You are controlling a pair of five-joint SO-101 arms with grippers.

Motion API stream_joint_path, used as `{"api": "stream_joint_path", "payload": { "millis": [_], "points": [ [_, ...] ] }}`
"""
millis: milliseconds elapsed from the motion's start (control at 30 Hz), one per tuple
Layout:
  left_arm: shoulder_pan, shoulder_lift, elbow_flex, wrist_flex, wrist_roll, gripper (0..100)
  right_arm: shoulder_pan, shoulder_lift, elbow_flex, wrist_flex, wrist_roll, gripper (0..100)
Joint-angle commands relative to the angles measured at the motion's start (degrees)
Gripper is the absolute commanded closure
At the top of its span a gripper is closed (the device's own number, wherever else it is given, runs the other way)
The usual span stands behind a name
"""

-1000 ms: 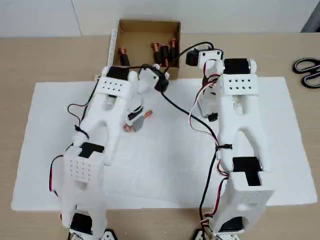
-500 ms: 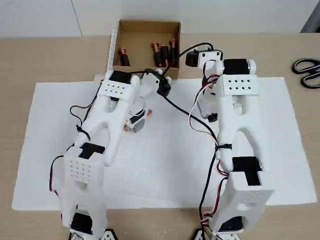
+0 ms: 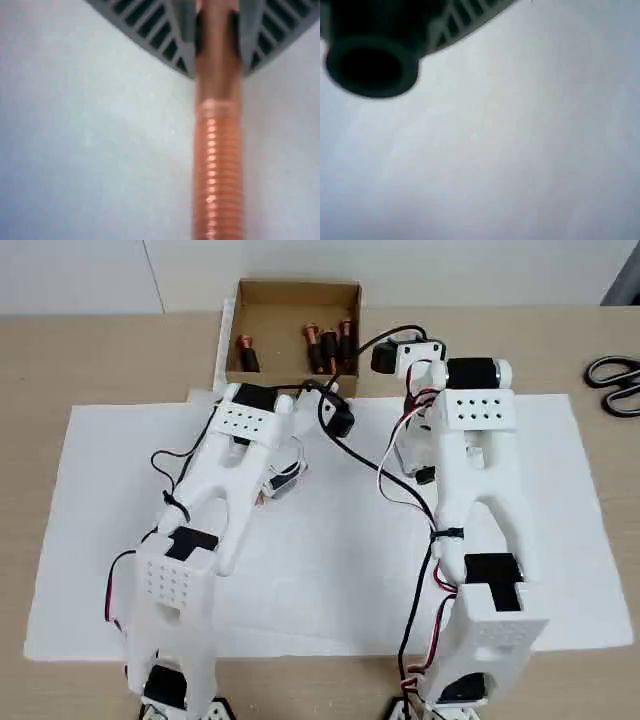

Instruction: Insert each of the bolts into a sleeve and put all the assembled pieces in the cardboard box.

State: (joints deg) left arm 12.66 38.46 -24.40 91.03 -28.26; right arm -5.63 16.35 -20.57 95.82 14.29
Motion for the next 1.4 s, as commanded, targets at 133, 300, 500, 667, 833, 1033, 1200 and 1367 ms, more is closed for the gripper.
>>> {"api": "stream_joint_path", "payload": {
  "millis": [133, 300, 500, 667, 833, 1033, 1200, 1367],
  "points": [
    [0.6, -3.7, -0.7, -1.1, -0.4, 100, 0.2, -3.5, -0.2, 0.0, -0.5, 97.0],
    [0.4, -8.6, -5.5, 2.7, -0.9, 100, 0.2, -3.5, -0.2, 0.0, -0.5, 97.0],
    [0.1, -13.2, -8.8, 8.3, -14.2, 100, 0.3, -3.5, -0.2, 0.0, -0.5, 97.0],
    [-2.7, -13.5, -8.7, 9.3, -25.8, 100, 0.4, -3.5, -0.2, 0.0, -0.5, 97.0],
    [-5.1, -13.5, -3.9, 9.3, -41.4, 100, 0.3, -3.5, -0.2, 0.0, -0.5, 97.0],
    [-4.9, -13.5, 0.8, 9.3, -52.5, 100, 0.2, -3.5, -0.2, 0.0, -0.5, 97.0],
    [-5.2, -13.5, 1.0, 6.1, -51.6, 100, 0.2, -3.5, -0.2, 0.0, -0.5, 97.0],
    [-5.2, -10.8, 0.7, 5.7, -49.9, 95, 0.2, -3.5, -0.2, 0.0, -0.5, 97.0]
  ]
}}
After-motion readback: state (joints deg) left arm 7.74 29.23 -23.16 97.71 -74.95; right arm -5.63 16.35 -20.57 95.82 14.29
